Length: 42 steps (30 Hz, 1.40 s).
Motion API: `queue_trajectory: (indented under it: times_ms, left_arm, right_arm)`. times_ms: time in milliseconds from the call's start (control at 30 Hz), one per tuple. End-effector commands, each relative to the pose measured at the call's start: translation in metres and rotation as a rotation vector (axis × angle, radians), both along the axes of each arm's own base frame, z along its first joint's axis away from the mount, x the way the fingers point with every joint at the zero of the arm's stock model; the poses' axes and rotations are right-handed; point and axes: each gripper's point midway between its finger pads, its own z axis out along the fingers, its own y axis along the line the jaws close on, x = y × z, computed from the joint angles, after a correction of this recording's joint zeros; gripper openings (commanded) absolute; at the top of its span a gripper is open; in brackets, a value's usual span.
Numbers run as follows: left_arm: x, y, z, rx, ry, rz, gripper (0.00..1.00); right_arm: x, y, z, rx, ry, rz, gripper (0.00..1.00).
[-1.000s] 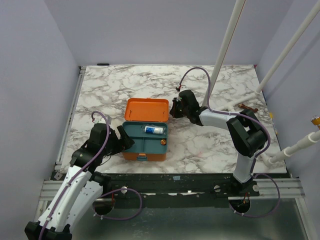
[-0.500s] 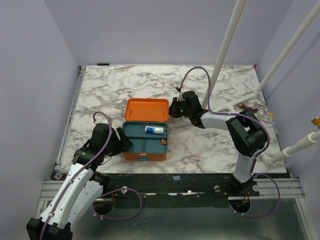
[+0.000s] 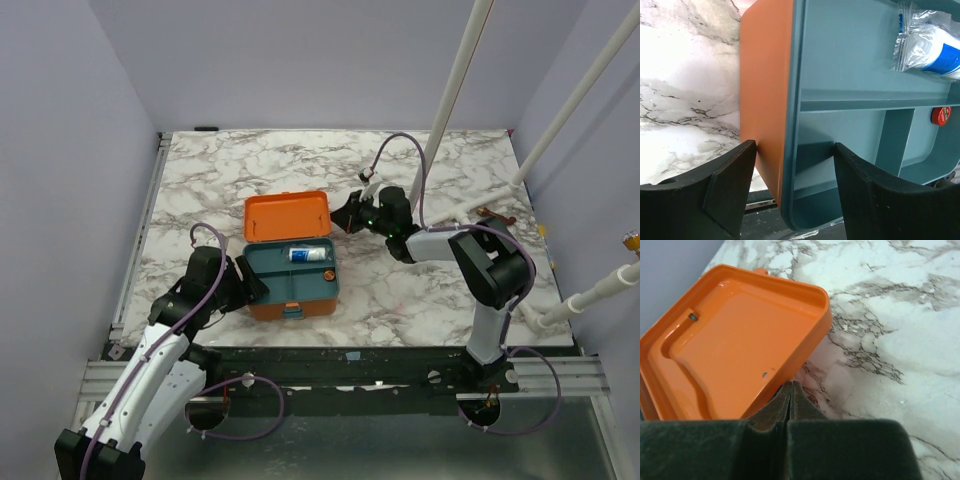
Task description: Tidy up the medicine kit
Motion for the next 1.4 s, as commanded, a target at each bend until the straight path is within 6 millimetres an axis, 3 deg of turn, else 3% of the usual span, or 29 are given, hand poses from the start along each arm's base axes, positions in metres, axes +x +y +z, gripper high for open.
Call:
queue_trajectory:
  times_ms: [0,133,267,567,733,867,1233,1367]
  left_arm:
    - [-0.002,-0.006,-0.002,-0.029,0.009,-0.025,0.64]
    - [-0.002,-0.007,0.0,-0.031,0.004,-0.026,0.64]
    - [-0.002,-0.007,0.0,-0.034,-0.001,-0.03,0.64]
    - [0.001,-0.008,-0.003,-0.029,-0.005,-0.034,0.63]
    - [0.003,-0.007,-0.003,-0.021,-0.007,-0.036,0.48]
    - [0.003,-0.006,-0.003,-0.017,-0.009,-0.028,0.27]
    - [0.002,-0.001,0.004,0.01,-0.006,-0.021,0.01]
    - [0.002,-0.001,0.01,0.028,0.001,-0.041,0.0]
  right_arm:
    - [0.003,0.015,0.041,0.165,-0.158,0.103,0.01]
    - [0.01,0.02,0.039,0.178,-0.153,0.117,0.01]
    - [0.026,0.015,0.024,0.099,-0.115,0.054,0.01]
    - [0.057,-0.029,-0.002,-0.144,-0.062,-0.203,0.01]
    - [0.059,-0.036,0.003,-0.164,-0.071,-0.236,0.01]
    - [0.059,-0.036,0.003,-0.172,-0.072,-0.23,0.01]
    - [0.062,-0.036,-0.008,-0.218,-0.084,-0.21,0.01]
    - [0.069,-0.035,-0.01,-0.209,-0.078,-0.199,0.01]
